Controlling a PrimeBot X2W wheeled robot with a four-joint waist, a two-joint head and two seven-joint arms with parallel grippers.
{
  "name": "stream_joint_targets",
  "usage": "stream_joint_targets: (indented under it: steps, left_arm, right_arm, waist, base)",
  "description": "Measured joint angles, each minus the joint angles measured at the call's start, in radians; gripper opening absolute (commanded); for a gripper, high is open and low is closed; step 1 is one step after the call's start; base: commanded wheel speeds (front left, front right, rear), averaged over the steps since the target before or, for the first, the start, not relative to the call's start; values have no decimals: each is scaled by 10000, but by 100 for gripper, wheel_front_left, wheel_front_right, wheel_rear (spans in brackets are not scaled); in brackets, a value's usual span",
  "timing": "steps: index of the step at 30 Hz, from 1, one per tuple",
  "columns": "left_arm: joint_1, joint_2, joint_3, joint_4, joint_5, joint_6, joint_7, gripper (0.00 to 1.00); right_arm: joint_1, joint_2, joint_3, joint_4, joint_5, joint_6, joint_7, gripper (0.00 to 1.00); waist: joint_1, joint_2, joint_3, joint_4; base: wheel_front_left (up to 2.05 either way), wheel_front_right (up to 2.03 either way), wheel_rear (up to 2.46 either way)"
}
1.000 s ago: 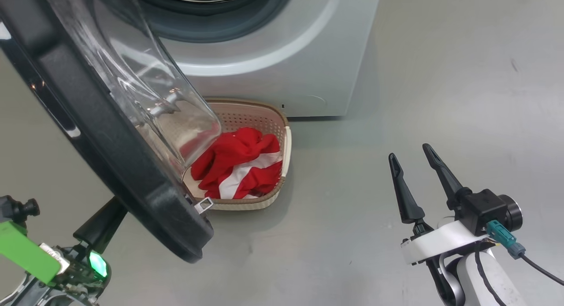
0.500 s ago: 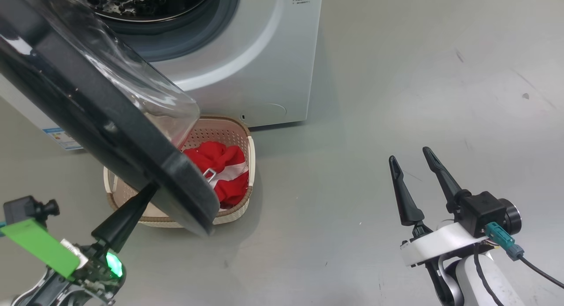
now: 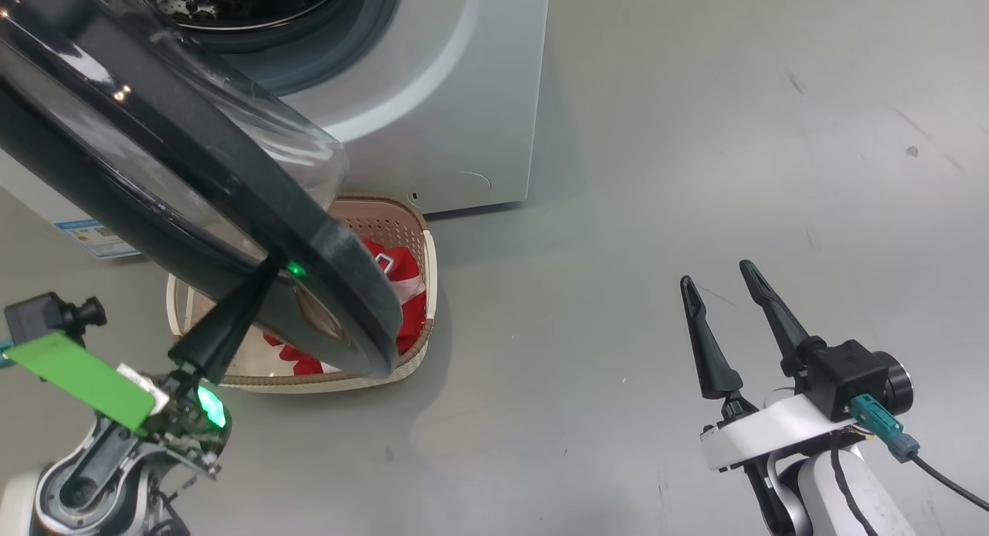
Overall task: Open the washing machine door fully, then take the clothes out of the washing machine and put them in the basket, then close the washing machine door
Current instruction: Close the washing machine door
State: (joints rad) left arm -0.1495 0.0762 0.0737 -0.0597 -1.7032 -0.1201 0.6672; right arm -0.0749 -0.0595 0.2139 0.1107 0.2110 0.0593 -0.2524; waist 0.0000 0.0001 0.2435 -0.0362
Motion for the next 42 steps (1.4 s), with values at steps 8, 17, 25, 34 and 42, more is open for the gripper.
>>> stream_joint_targets:
  steps: [8,17,25,34,42]
  left_arm:
    - [-771,-192,-63,198,606,0,-702,0]
    - [-1496,-326,-219,523,1269,0,-1824,0]
    - [-2077,-391,-564,894,1785,0,-2834,0]
    - [-2836,-408,-1068,1578,1958,0,-4119,0]
    - [-3768,-426,-1342,2337,1952,0,-5298,0]
  right_arm:
    - [-96,25,42,-71,192,10,0,100]
    - [-339,38,81,-81,351,73,0,100]
    - [-538,54,88,-82,399,115,-2,100]
    - [-662,61,125,-71,428,180,-2,100]
    - [-953,79,313,-12,464,257,-2,100]
  waist:
    - [0,0,340,-140]
    - [0,0,674,-408]
    - [0,0,895,-640]
    - [0,0,1079,-914]
    - [0,0,1282,-1209]
  base:
    - [0,0,0]
    - [0,0,0]
    - [0,0,0]
    - [0,0,0]
    - [0,0,0]
